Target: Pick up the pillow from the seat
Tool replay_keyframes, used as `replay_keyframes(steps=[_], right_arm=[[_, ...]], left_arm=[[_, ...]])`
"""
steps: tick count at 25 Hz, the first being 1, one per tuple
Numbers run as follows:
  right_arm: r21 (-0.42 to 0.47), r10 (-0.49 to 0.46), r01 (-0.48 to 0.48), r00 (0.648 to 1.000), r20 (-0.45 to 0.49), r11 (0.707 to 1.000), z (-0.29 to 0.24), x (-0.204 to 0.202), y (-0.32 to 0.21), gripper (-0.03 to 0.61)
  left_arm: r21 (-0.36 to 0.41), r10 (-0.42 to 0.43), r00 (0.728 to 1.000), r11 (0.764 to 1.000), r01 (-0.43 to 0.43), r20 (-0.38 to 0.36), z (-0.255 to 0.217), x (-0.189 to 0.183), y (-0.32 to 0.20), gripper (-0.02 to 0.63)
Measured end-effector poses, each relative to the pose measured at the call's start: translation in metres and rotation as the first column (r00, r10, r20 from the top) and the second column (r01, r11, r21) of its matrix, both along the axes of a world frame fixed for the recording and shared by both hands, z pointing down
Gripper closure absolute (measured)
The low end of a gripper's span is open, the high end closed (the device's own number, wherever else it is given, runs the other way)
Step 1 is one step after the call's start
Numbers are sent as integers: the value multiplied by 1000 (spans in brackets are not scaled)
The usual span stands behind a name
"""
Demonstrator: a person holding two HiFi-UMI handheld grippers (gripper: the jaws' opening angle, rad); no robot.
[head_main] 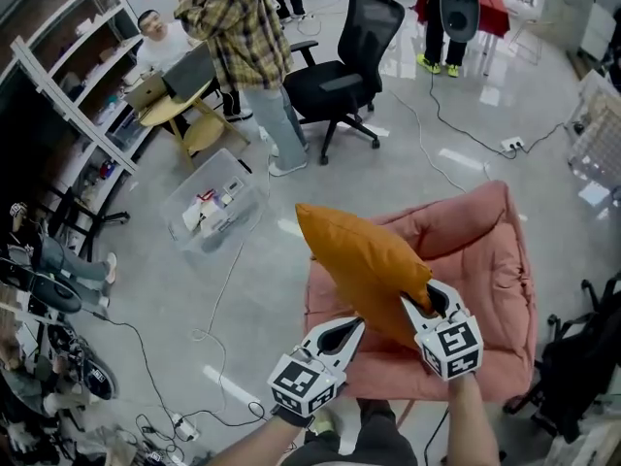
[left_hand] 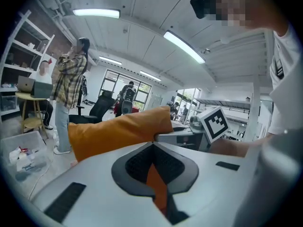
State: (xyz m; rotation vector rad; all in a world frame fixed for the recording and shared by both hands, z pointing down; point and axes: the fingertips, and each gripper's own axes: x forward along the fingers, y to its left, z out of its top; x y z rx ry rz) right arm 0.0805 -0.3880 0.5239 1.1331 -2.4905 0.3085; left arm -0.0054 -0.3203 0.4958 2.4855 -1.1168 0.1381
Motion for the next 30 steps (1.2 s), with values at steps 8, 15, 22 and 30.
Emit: replay_keyframes(steps=[8,15,22,30], right_arm=[[98,87,-90,996,35,991,-99,-2,46,433],[161,126,-136,989,72,978,-168,-10,94,430],[227,141,-163,984,111,960,-215,-31,147,428],[255,156,-180,982,111,950,-241,-52,220,428]], left_arm=[[65,4,998,998,0,-66,-62,-30,43,603],[163,52,995,986,-37,-91,-128,-38,74,603],[239,99,991,968,-74,-95,-172,-53,116,603],[251,137,984,962,-105,-113,-192,-72,180,603]])
